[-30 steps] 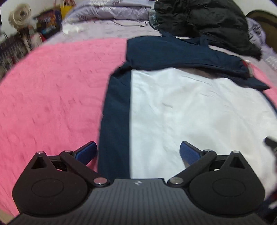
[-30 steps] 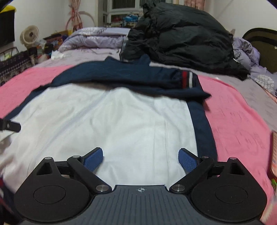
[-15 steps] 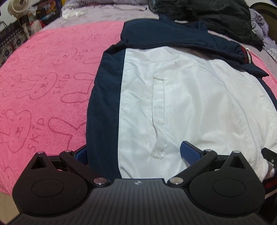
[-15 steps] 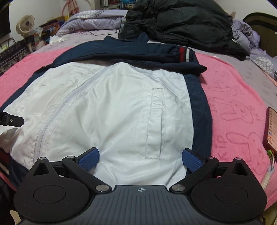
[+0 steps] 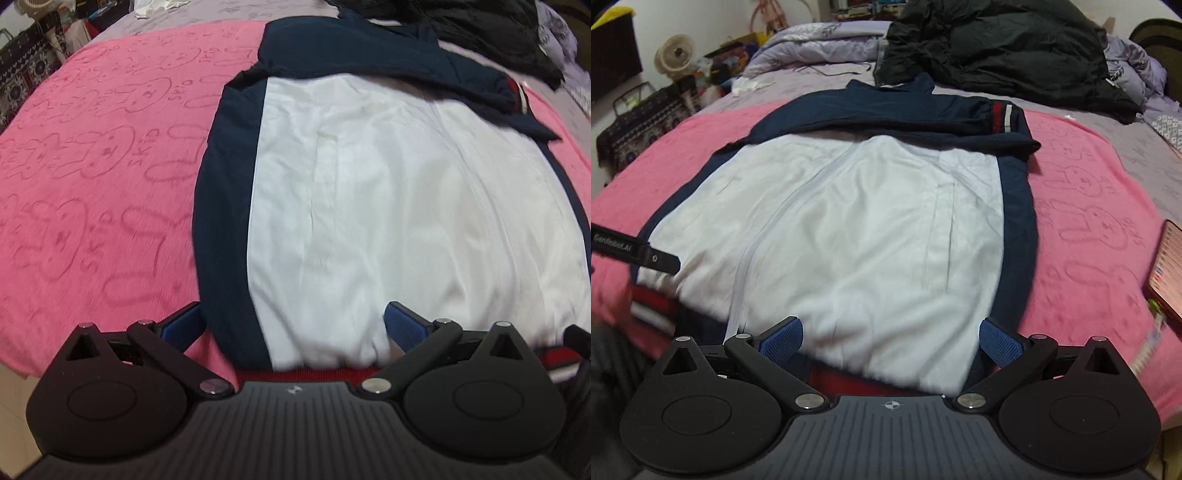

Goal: Fold clothes
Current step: 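Move both tools to the striped ribbed hem and close on it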

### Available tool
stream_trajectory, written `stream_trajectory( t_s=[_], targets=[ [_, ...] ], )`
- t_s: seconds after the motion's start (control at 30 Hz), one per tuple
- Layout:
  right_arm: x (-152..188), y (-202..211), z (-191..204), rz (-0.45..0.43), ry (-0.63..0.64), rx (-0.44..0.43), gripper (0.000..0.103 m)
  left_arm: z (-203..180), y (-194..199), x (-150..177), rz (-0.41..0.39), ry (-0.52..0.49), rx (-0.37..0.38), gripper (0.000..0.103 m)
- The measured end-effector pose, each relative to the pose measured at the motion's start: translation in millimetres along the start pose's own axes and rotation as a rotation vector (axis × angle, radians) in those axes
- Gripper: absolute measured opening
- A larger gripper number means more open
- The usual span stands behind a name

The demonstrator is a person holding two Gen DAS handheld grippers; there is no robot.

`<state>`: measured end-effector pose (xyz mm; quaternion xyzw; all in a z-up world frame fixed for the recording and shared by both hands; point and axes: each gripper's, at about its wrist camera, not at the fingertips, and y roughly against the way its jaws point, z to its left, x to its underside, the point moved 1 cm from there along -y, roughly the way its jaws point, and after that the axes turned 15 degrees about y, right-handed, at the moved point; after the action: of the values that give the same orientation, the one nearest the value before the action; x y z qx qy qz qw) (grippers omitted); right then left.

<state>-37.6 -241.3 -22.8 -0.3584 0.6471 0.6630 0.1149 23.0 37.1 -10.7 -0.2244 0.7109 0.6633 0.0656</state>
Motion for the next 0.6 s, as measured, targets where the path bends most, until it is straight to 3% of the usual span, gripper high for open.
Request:
stream_trajectory(
  t_s=[0.23, 0.6],
  targets=[
    [22.8, 13.3, 17.6, 0.042, 0.123, 0.029, 0.103, -9.9, 2.2, 27.8, 0.057, -0.086, -0.031, 0.103],
    [24.0, 5.0, 23.1, 0.048, 0.122, 0.013, 0.103, -17.6, 0.1, 43.3, 0.038, -0.153, -0.064, 0.103]
  ],
)
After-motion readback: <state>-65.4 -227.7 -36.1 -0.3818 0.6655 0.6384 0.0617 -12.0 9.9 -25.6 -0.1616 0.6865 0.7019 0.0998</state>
